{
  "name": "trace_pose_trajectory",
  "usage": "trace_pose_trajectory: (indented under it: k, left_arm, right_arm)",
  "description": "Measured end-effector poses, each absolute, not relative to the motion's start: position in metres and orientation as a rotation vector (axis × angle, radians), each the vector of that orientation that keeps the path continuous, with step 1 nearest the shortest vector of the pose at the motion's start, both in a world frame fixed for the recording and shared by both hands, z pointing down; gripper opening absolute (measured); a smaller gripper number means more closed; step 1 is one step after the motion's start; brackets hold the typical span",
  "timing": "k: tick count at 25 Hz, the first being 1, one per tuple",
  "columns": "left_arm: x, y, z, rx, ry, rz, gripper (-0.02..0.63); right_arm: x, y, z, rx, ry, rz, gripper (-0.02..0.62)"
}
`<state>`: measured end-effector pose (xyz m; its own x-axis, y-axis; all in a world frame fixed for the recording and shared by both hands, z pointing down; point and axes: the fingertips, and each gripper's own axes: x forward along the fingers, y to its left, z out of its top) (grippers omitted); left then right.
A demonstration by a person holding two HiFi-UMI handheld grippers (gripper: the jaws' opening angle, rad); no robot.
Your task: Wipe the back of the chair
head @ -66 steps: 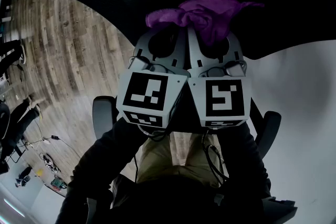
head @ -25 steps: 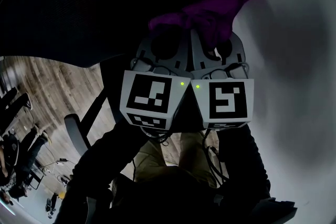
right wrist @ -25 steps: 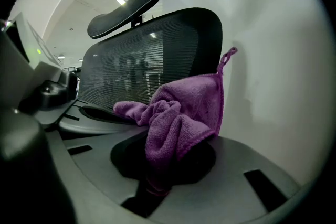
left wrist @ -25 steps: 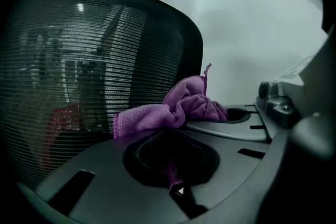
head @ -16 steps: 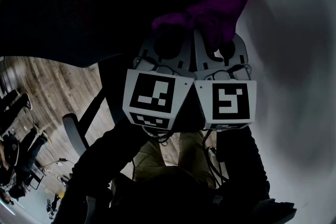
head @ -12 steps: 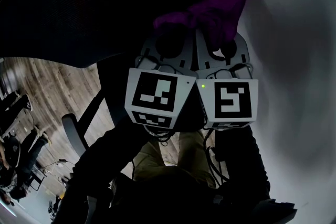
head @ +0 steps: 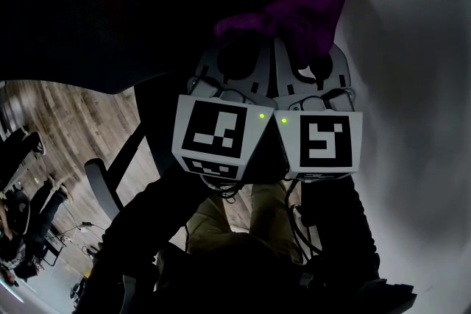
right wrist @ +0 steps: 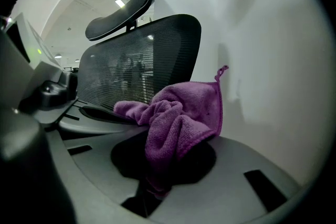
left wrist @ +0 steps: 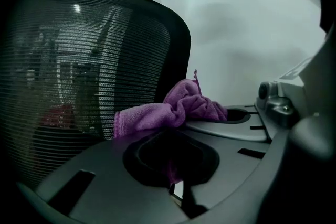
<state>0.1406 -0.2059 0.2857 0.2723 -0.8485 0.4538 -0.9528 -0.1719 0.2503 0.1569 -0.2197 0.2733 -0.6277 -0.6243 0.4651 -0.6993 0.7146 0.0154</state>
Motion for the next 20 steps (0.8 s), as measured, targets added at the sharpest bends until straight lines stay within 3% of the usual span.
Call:
trace_pose_trajectory:
  k: [20]
  left_arm:
    - [0.139, -0.19, 0.311, 2.043, -1.586, 0.296, -0.005]
  right_arm:
    - [0.157, -0.203, 0.3, 1.032, -2.425, 0.294, 0.063]
